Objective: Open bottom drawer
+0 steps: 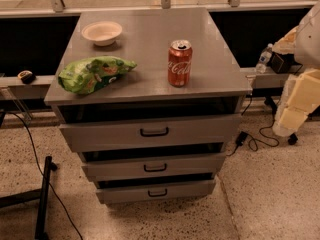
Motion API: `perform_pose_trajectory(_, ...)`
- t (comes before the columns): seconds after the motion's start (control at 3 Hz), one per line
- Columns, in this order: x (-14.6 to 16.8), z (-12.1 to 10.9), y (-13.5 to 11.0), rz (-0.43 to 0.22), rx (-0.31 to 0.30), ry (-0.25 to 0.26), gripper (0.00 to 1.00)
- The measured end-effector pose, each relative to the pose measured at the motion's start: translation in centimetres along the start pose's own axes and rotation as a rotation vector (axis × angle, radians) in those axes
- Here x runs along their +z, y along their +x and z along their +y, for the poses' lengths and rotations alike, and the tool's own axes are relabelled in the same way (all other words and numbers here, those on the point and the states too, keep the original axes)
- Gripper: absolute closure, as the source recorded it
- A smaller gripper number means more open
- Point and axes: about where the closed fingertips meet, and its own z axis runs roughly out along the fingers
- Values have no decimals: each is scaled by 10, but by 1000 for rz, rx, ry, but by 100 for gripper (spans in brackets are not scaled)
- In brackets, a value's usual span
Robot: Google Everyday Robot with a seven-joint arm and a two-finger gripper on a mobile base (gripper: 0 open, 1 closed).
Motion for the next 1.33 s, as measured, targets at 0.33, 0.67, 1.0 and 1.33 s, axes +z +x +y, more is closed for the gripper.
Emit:
perform_pose_trajectory(0.33, 1, 0, 0, -4, -3, 10, 0)
perform_pose_trajectory(0.67, 34, 19, 14, -41, -28, -27, 0)
perform_pose_trajectory(1.0, 67, 45, 36, -103, -51, -112, 0)
perform_pose_trajectory(1.33, 65, 46, 34, -108, -64, -109, 0)
